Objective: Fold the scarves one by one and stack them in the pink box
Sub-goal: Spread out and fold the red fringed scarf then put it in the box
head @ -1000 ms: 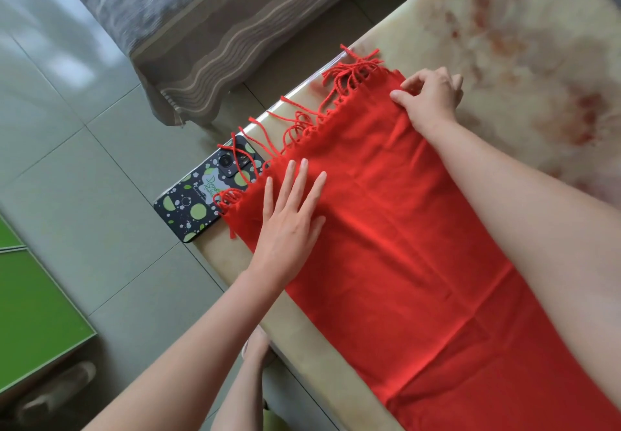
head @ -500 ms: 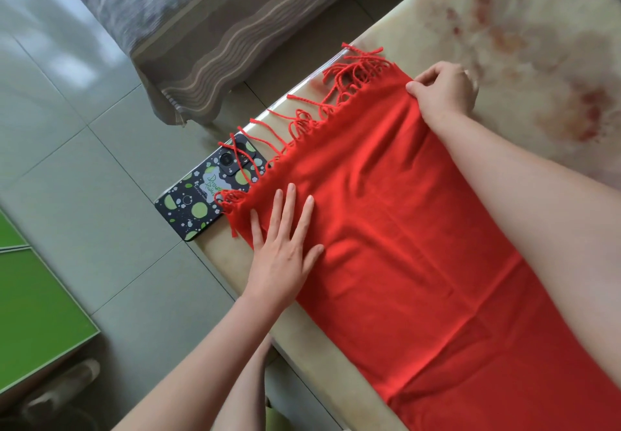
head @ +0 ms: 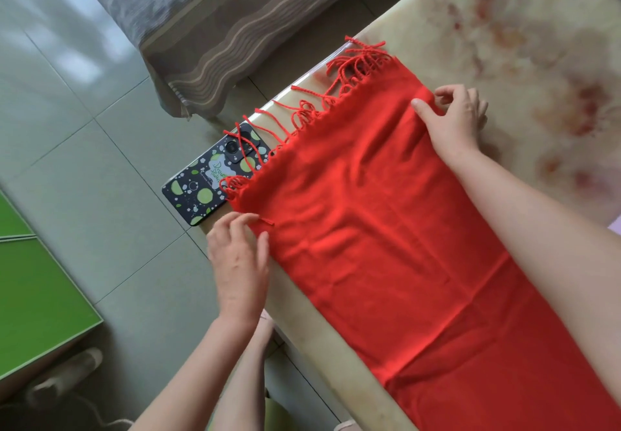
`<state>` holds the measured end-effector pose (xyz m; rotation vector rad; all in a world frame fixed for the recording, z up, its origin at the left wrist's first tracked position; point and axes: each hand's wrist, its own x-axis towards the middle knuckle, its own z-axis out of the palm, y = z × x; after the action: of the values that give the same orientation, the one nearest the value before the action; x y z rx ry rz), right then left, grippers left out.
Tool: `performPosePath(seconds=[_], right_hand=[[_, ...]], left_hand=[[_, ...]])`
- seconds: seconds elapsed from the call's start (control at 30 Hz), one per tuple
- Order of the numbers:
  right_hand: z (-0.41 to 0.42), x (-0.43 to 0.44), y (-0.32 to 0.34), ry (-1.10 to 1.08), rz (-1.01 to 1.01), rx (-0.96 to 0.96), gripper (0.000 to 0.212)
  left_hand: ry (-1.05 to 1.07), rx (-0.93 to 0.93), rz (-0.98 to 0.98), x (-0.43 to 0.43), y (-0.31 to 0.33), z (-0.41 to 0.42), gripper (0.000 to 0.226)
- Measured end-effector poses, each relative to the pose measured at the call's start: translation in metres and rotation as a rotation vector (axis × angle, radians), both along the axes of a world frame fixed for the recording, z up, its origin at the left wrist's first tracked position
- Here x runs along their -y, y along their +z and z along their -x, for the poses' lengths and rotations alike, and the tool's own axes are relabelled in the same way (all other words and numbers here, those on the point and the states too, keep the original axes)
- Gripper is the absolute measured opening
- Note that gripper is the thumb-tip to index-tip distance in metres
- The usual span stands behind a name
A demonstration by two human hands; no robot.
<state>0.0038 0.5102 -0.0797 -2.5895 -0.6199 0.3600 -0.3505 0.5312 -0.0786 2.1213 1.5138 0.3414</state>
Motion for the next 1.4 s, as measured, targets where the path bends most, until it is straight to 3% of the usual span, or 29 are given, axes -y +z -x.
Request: performPosePath(seconds=[0.17,0.4,0.53,0.83,1.03,1.27,1.4], right_hand=[[0.01,0.016,-0.001,0.027,0.021,-0.023,0.041],[0.001,0.024,0.009,-0.039,-0.035,-0.06,0.037],[0.012,0.035,0.006,0.104,0.035,-0.079,0.032],[0.021,0.047,0.005,0.226,0.088,-0.065,0.042],[-0.009,0.056,0.012,0.045,0.065,-0.079,0.04],[-0.027,0.055,0.007,-0.068,0.191,-0.114,0.026],[-0.027,0.055,0.007,-0.063,0.18,-0.085,0.014]], left_hand=[[0.319,0.24,0.244,0.001,0.01,-0.005,0.023],[0.551,0.3,0.28,-0.026,0.012,-0.029,0.025],[0.57,0.295,0.294,-0.043,0.006,-0.027,0.011],[0.64,0.372,0.35,-0.045,0.0,-0.008,0.01],[0.59,0.285,0.309,-0.028,0.017,-0.016,0.053],[0.623,0.217,0.46,0.018,0.022,-0.017,0.052],[0.593,0.16,0.428,0.032,0.023,-0.031,0.053]])
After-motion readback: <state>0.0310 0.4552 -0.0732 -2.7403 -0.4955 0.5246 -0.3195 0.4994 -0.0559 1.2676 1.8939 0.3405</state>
